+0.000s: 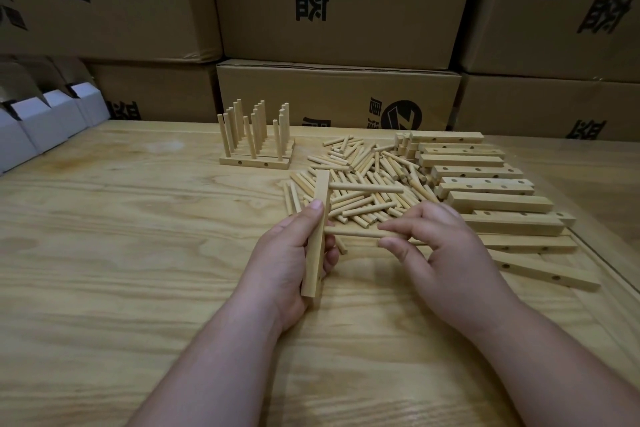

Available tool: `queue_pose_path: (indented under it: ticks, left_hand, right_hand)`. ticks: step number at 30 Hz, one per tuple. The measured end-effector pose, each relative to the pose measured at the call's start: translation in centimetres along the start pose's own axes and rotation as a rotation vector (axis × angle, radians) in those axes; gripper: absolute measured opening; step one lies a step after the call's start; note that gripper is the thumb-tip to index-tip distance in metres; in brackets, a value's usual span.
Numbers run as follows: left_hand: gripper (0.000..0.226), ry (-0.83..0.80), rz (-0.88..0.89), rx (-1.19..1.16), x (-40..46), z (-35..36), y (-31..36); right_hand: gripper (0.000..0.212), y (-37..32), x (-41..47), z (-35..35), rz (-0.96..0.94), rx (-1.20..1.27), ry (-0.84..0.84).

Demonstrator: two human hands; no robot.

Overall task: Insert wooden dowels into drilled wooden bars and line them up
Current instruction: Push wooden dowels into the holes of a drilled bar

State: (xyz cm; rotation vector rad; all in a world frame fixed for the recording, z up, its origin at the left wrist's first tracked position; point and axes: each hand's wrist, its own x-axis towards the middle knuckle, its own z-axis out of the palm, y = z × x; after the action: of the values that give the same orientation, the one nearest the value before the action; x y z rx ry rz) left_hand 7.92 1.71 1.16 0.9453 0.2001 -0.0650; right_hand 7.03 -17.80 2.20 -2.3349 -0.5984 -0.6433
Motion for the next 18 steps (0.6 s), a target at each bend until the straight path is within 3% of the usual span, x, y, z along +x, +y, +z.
queue_pose_path:
  ticks: [3,10,18]
  left_hand:
    - [0.041,-0.009,0.006,0.008,0.03,0.06,-0.13]
    - [0.032,-0.016,0.012,0.032,0.20,-0.14,-0.31]
    - [0.039,-0.030,0.059,0.078,-0.02,-0.16,-0.34]
  right_hand:
    - [0.029,-0.01,0.01,-0.06,0.002,-0.002,-0.020]
    - [0.027,-0.07,0.15,0.03,-0.010,-0.061,-0.045]
    - [0.015,-0.05,0.10,-0.18,0.014,-0.046,-0.135]
